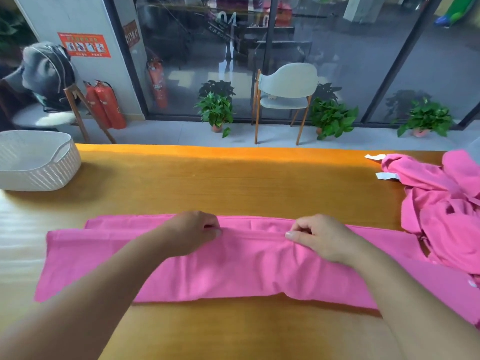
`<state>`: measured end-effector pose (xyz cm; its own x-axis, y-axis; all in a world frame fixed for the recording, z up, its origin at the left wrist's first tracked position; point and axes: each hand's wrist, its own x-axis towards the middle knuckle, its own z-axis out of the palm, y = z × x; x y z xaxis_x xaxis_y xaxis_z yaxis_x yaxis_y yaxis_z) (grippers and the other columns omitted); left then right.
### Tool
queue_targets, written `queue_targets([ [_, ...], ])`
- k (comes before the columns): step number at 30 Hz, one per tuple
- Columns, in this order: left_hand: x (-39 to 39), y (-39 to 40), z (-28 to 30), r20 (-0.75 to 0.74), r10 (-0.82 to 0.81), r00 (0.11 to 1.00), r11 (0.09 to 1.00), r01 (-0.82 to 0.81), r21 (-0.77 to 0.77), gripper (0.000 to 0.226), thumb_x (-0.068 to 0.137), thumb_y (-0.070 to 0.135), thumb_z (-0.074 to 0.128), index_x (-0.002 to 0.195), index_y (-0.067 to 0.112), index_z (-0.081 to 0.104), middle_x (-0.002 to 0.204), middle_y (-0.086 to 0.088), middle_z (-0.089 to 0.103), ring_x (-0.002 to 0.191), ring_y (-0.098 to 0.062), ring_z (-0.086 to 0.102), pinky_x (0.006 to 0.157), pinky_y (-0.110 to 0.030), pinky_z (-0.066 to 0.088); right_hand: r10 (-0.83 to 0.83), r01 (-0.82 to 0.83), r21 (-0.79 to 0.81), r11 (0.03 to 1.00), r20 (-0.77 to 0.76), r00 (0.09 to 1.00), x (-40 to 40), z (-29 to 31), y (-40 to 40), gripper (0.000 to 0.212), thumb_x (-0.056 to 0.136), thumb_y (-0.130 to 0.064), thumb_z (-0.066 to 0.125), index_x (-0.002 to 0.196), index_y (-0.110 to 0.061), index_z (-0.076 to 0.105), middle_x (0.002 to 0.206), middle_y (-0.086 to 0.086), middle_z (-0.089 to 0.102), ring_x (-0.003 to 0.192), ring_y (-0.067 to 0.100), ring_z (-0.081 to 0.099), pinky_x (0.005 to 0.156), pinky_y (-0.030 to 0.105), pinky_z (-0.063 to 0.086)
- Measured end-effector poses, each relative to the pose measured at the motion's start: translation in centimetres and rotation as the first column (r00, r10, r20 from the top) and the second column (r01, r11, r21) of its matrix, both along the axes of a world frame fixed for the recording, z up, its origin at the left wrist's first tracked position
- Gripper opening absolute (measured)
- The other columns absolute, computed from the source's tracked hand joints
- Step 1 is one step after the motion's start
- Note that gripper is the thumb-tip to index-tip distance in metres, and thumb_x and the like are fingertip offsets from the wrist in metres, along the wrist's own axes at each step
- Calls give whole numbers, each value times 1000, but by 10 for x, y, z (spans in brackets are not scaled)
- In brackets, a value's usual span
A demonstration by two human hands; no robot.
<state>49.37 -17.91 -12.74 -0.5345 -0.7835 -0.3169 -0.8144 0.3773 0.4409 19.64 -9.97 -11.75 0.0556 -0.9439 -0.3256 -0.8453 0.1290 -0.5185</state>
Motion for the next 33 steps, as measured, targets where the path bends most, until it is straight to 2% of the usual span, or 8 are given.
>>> queue_targets([
  [3, -15, -48, -21, 68, 32, 997, 999, -32, -7, 24, 97, 36, 53, 95, 16, 66, 89, -2, 65, 84, -22, 58, 72, -31, 46, -7, 8, 21, 1000, -50, 999, -13, -17, -54, 22, 92, -48, 63, 82, -29, 71, 86, -9, 72, 84, 12, 64, 78, 32, 49],
  [6, -27, -70, -53, 102, 99, 990, 995, -97, -17, 26, 98, 40, 50, 93, 18, 64, 91, -4, 66, 86, -27, 61, 70, -32, 47, -85, 87, 25, 996, -76, 993, -19, -49, -84, 27, 87, -51, 68, 75, -28, 69, 77, -8, 69, 78, 13, 63, 69, 30, 45],
  [12, -26, -61, -78, 56, 73, 996, 945, -51, -323, 33, 99, 47, 42, 98, 19, 60, 104, -2, 64, 99, -28, 61, 76, -36, 45, -169, 166, -38, 985, -148, 974, -23, -75, -88, 42, 81, -62, 69, 72, -21, 65, 66, -4, 63, 67, 15, 58, 62, 34, 45],
  [16, -23, -66, -79, 48, 115, 992, 948, -96, -303, 36, 100, 50, 38, 98, 20, 57, 102, 1, 64, 96, -27, 62, 73, -35, 44, -141, 117, -153, 981, -155, 978, -25, -72, -98, 43, 85, -62, 63, 73, -21, 58, 67, -3, 62, 71, 20, 58, 66, 37, 44],
  [21, -28, -78, -73, 126, 123, 984, 967, -90, -238, 37, 101, 52, 33, 95, 22, 53, 102, -1, 66, 97, -28, 60, 72, -34, 41, -134, 106, -141, 984, -209, 969, -20, -84, -100, 47, 88, -64, 56, 70, -22, 51, 67, -4, 58, 71, 21, 55, 61, 35, 38],
  [27, -26, -91, -81, 178, 130, 975, 945, -68, -320, 37, 100, 57, 30, 89, 25, 46, 100, -1, 66, 96, -29, 62, 74, -35, 43, -154, 124, -146, 981, -216, 964, -17, -83, -105, 49, 89, -66, 53, 71, -20, 53, 67, -5, 58, 73, 22, 56, 66, 37, 42],
  [31, -19, -86, -96, 103, 105, 989, 878, -43, -476, 49, 95, 58, 25, 98, 21, 57, 95, -1, 63, 92, -29, 62, 85, -40, 45, -104, 82, -71, 994, -420, 902, -8, -78, -109, 50, 92, -71, 39, 79, -24, 50, 87, -6, 60, 91, 23, 58, 72, 35, 39],
  [33, -9, -76, -95, -34, 163, 986, 805, -152, -574, 46, 93, 52, 35, 109, 19, 61, 103, -2, 60, 100, -27, 57, 100, -46, 39, -148, 81, -175, 981, -412, 899, 1, -69, -106, 42, 94, -66, 40, 95, -28, 57, 105, -5, 57, 107, 21, 54, 85, 37, 42],
])
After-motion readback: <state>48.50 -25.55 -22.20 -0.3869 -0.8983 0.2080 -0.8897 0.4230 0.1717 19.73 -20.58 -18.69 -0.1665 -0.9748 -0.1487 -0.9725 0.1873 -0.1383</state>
